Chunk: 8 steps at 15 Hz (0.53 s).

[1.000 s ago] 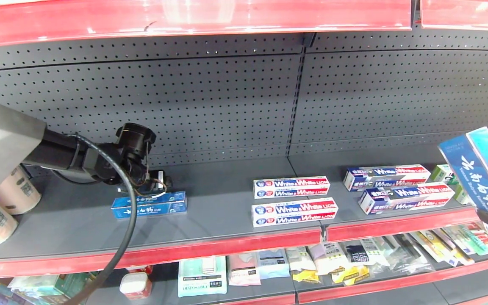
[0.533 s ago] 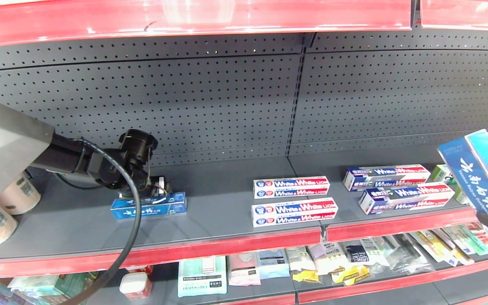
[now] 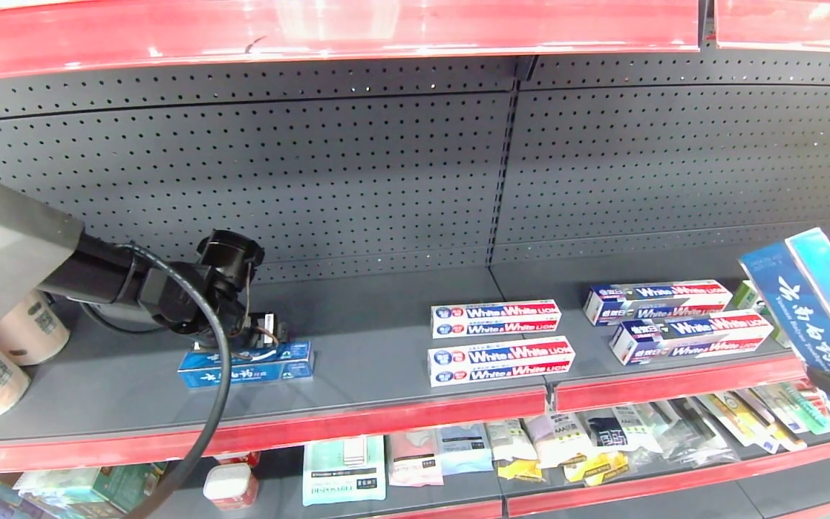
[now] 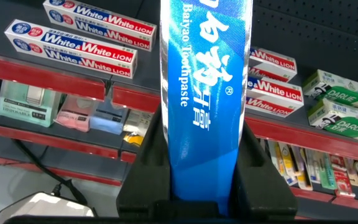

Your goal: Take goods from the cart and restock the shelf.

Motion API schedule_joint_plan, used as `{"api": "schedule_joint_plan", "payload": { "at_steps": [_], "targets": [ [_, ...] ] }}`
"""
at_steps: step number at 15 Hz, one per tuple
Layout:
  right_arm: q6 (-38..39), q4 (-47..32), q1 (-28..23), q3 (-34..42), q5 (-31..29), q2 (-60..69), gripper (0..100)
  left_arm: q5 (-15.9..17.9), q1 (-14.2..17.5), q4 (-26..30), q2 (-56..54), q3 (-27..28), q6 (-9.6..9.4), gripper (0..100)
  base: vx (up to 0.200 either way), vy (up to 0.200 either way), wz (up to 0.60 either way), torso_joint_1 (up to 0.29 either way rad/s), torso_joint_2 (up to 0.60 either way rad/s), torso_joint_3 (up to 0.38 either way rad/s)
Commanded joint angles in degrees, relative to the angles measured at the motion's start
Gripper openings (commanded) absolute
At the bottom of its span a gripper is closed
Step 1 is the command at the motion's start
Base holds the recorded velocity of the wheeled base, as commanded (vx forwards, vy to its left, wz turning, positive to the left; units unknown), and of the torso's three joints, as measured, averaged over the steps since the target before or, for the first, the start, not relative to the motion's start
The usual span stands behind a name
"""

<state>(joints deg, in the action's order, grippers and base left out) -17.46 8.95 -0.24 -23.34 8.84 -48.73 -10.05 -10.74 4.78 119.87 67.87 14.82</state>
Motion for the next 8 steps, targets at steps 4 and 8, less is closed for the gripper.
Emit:
{"api": "schedule_joint_plan", "payload": {
  "at_steps": [4,8],
  "targets": [
    [-0.03,0.02,-0.02,0.23,0.04,0.12,0,-0.15,0.19,1.73,-2.10,-1.07,0.03,100,0.000,0.000,0.00,0.000,0.00,0.000],
    [-0.03,0.02,-0.02,1.11,-0.05,1.70,0,-0.15,0.19,1.64,-3.33,-3.62,0.12,100,0.000,0.000,0.00,0.000,0.00,0.000]
  ]
}}
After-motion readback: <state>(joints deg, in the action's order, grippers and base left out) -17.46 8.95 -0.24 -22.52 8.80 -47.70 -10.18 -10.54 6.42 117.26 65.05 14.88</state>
